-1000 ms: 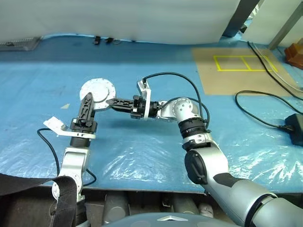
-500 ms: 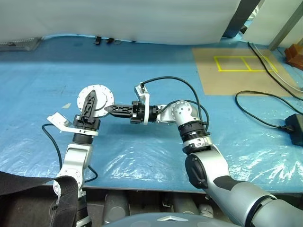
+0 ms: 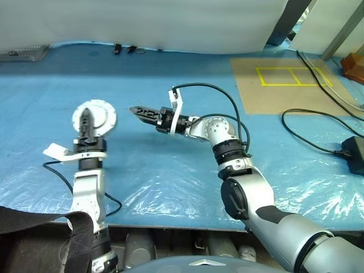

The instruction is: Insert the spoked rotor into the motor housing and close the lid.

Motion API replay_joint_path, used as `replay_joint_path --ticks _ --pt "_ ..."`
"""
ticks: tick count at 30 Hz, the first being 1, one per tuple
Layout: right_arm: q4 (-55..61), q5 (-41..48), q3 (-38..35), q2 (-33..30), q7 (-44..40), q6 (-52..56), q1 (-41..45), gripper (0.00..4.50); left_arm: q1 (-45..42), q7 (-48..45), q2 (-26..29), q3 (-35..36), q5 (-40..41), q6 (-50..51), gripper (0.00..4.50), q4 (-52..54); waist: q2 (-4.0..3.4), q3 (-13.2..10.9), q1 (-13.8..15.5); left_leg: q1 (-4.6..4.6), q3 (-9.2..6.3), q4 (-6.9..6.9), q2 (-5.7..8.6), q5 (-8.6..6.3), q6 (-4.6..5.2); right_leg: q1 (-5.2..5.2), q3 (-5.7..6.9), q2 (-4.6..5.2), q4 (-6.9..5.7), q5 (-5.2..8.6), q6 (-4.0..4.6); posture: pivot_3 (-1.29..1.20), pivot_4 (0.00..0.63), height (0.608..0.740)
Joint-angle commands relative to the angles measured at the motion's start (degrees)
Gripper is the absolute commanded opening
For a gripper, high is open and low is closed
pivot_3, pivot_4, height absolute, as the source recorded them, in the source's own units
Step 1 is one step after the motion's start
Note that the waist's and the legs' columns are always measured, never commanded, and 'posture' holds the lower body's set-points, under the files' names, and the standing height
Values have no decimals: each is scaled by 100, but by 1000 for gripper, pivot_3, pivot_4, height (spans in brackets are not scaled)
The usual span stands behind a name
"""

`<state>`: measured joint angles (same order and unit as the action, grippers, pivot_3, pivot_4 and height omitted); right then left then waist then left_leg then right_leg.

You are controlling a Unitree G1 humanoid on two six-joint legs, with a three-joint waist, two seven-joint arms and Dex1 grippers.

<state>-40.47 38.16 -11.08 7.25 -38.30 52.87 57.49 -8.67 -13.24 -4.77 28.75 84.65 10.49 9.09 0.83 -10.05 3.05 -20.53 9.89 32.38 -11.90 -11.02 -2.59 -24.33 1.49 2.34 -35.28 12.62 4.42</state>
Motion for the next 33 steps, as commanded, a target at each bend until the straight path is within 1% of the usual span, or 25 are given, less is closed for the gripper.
replay_joint_path --ticks 1,3,5,6,8,11,15,18,20,22,28,29,33 --pt "141 -84 118 253 -19 -323 184 2759 -642 -73 -2 392 -458 -822 2530 -546 3 -2 23 -2 -1 0 1 0 0 0 0 0 2 -1 -1 0 150 740" --pt "188 -110 177 228 -46 -366 169 2759 -1045 21 172 756 -791 -1390 2530 -1308 12 -5 51 -3 -5 2 0 0 1 0 2 -1 2 -7 -10 0 150 740" --pt "217 -131 229 204 -86 -367 157 2759 -1298 -16 371 985 -1026 -1684 2530 -1920 17 -5 39 -2 -5 3 -1 0 1 0 3 -4 0 -13 -20 0 150 740" --pt "282 -155 287 190 -126 -355 128 2759 -1435 83 544 1118 -1159 -1815 2530 -2422 18 -5 32 -1 -6 2 -1 1 1 0 2 -4 -1 -13 -21 0 150 740" --pt "448 -191 405 175 -207 -351 49 2759 -1590 18 826 1268 -1405 -1962 2530 -3209 20 -5 16 -1 -8 0 -2 1 1 -1 3 -6 -1 -14 -23 0 150 740" --pt "627 -136 433 197 -186 -307 -38 2759 -1720 -77 1145 1367 -1713 -2001 2530 -4040 30 -4 41 -4 -11 0 0 0 0 -1 4 -5 0 -16 -26 0 150 740" --pt "938 -59 490 210 -180 -198 -172 2759 -1820 -38 1346 1464 -1956 -1969 2530 -4502 30 -4 81 8 -11 2 2 -1 -2 0 2 0 -15 -16 -26 0 150 740" --pt "1048 -49 491 234 -115 -191 -253 2759 -1767 -53 1314 1525 -2004 -1960 2530 -4398 30 -4 77 30 -8 4 3 -1 -3 10 -4 2 -25 -14 -24 0 150 740" --pt "1072 -34 466 260 -64 -199 -276 2759 -1669 32 1247 1548 -2056 -1950 2530 -4298 30 -4 74 38 -6 5 3 -1 -4 12 -6 2 -30 -4 -6 0 150 740" --pt "1053 -34 481 277 -89 -240 -272 2759 -1537 162 1209 1483 -2266 -1973 2530 -4297 30 -4 67 39 -5 5 3 -1 -5 12 -8 2 -30 -2 -4 0 150 740" --pt "920 -157 590 268 -180 -444 -181 2805 -1297 531 1032 1546 -2531 -2039 4357 -3973 16 3 26 45 -1 1 2 -6 -13 12 -11 2 -29 -4 -7 0 150 740" --pt "891 -194 611 259 -176 -503 -168 2805 -1244 629 1025 1514 -2629 -2030 4440 -3895 11 6 -9 45 0 0 2 -6 -13 12 -11 2 -29 -2 -3 0 150 740" --pt "740 -316 649 224 -136 -799 -100 2805 -868 1102 987 1388 -3365 -2368 4440 -3343 9 7 -98 42 -3 -1 2 -7 -13 13 -17 2 -27 0 -1 0 150 740"
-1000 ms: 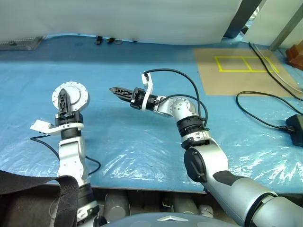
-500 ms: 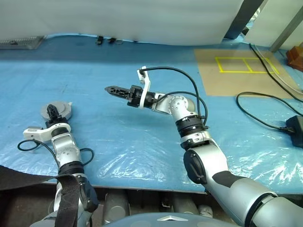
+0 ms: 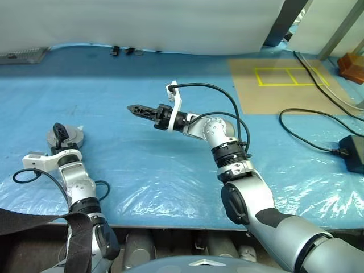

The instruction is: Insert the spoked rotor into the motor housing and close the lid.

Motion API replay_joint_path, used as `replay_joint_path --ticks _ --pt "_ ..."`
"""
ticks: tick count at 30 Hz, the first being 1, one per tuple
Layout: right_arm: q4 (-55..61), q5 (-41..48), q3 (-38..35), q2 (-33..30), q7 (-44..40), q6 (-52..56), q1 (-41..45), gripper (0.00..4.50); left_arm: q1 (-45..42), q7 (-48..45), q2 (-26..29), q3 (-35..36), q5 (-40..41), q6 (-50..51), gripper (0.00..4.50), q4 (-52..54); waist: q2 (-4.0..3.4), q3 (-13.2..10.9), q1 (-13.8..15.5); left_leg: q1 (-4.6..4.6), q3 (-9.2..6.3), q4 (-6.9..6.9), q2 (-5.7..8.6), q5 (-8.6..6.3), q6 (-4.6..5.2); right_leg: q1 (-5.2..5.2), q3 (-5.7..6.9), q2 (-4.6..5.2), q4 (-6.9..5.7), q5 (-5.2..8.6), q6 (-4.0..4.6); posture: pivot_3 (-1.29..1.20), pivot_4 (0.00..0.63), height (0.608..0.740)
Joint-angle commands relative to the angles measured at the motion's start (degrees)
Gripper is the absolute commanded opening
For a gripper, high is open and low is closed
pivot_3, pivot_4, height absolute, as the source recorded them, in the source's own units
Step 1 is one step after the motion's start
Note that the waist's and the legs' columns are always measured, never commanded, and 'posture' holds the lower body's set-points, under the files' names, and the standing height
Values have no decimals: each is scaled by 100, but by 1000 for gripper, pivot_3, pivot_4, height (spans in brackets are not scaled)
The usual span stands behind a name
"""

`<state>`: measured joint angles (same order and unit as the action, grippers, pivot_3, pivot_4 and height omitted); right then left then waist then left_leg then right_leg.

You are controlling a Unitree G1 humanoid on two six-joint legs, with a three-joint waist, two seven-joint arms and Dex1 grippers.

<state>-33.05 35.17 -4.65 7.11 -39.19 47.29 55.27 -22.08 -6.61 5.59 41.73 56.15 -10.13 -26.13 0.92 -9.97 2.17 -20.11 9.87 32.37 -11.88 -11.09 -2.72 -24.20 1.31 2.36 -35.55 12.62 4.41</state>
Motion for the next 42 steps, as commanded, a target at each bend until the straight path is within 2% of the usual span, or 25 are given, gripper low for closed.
replay_joint_path --ticks 1,3,6,11,15,19,24,27,30,33,36,42 --pt "-19 -26 10 231 -57 -270 130 2805 547 528 -52 59 -658 -352 4440 290 0 0 -20 0 -1 -4 0 0 -1 0 -3 0 2 0 0 0 150 740" --pt "-19 -98 83 201 -99 -351 112 2805 738 723 -8 -2 -989 -455 4440 587 0 0 -28 2 -1 -10 -2 -1 -1 -1 -1 -2 5 3 3 0 150 740" --pt "34 -267 290 158 -203 -431 13 2805 1028 695 -8 -59 -1007 -333 4440 1139 2 -1 -20 2 0 -12 -3 -2 -2 -5 4 -4 13 1 1 0 150 740" --pt "303 -442 607 138 -346 -499 -198 2805 1730 146 27 -324 -979 -241 4440 2407 35 -11 56 -11 2 -9 -5 -2 -1 -4 11 -2 19 5 8 0 150 740" --pt "565 -957 1098 -139 -516 -1057 -417 2805 2247 -671 190 -934 -1278 -210 4440 3316 39 -13 156 -11 2 -4 -26 -2 -1 -2 13 2 19 5 8 0 150 740" --pt "1079 -1866 1750 -741 -721 -2290 -824 2805 2623 -1707 717 -1994 -2040 -32 4440 3712 37 -14 227 -7 3 -3 -27 -2 0 1 14 5 19 6 6 0 150 740" --pt "1262 -2326 1667 -1284 -638 -3328 -1155 2805 2543 -2306 1160 -2923 -2653 264 4440 3713 36 -15 175 -4 4 -6 -21 -2 -1 0 11 6 19 6 3 0 150 740" --pt "1315 -2234 1501 -1665 -911 -3385 -1384 2805 2521 -2632 1345 -3309 -2901 391 4440 3708 36 -15 152 -4 5 -8 -17 -2 -1 -1 9 0 19 6 5 0 150 740" --pt "1363 -2391 1438 -2012 -948 -3755 -1619 3335 2399 -2831 1477 -3547 -3026 551 4500 3598 31 -17 137 -2 5 -13 -6 -2 -1 -3 9 -7 19 6 6 0 150 740" --pt "1443 -2654 1669 -2513 -1346 -3975 -1885 4386 2170 -2976 1514 -3699 -2958 872 4500 3520 29 -19 147 -3 6 -7 -1 -2 0 -2 7 -4 17 6 7 0 150 740" --pt "1729 -2351 1505 -2710 -1628 -3632 -2000 4449 2024 -3263 1549 -3832 -2867 1108 4500 3467 27 -20 132 -1 6 1 0 -2 1 -1 3 -3 10 5 8 0 150 740" --pt "2042 -2393 1597 -2922 -1887 -3578 -2215 4449 1947 -3380 1508 -3977 -3094 1155 4500 3337 26 -19 67 0 7 2 0 -3 3 -1 2 -4 6 6 9 0 150 740"
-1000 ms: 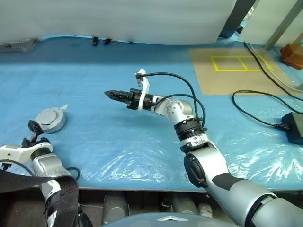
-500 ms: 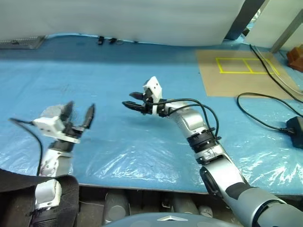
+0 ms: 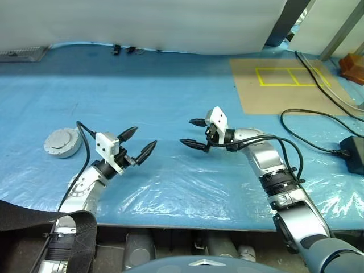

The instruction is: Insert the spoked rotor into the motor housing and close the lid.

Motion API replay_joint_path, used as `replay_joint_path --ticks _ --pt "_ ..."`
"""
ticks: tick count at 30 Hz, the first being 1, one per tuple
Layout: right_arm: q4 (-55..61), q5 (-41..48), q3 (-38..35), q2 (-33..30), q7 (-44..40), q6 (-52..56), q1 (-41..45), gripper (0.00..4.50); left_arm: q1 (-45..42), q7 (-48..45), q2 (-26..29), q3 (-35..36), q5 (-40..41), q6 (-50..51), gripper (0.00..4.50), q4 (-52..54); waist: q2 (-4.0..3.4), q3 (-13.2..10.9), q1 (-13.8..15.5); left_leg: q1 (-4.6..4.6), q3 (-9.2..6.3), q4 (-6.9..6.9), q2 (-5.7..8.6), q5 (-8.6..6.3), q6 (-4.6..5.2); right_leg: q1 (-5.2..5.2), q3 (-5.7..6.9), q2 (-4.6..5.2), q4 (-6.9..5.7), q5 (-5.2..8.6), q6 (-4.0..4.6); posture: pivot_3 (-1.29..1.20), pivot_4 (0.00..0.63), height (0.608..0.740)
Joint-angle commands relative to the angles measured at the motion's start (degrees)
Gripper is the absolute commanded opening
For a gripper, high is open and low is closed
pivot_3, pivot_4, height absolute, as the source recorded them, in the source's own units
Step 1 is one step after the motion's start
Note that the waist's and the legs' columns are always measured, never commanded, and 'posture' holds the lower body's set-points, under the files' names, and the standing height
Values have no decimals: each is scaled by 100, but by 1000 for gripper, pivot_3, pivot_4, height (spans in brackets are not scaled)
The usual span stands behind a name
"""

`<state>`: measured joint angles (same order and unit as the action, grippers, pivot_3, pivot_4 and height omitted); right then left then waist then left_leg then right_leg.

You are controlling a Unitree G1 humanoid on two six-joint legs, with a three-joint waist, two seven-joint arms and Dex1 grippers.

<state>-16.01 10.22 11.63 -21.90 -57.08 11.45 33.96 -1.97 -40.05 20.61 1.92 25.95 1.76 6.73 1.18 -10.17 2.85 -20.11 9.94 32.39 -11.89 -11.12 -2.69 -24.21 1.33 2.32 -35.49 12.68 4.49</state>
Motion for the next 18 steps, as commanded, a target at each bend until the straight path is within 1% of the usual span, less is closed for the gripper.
replay_joint_path --ticks 1,4,7,13,18 --pt "362 107 -29 4 -86 30 -82 4449 -85 -19 32 6 -151 -51 4500 24 0 0 -6 -1 0 0 0 0 1 0 0 0 1 0 0 0 150 740" --pt "247 96 -15 115 -79 24 6 4449 -160 19 81 39 -294 -49 4500 -45 0 0 -26 0 0 0 0 0 2 0 0 0 0 0 0 0 150 740" --pt "17 -32 117 174 -228 -165 148 4449 -172 87 55 99 -254 12 4500 88 0 0 -33 0 0 5 0 -1 3 0 0 1 -1 0 0 0 150 740" --pt "-349 -91 161 304 -354 -237 393 4449 24 81 113 102 -292 31 4500 224 -1 0 -29 -3 -1 5 0 -1 3 0 1 2 -1 0 1 0 150 740" --pt "-669 -126 221 417 -579 -427 639 4449 14 197 29 50 -411 4 4500 244 -1 0 -29 -5 -1 5 -1 -4 9 0 3 2 -1 0 2 0 150 740"
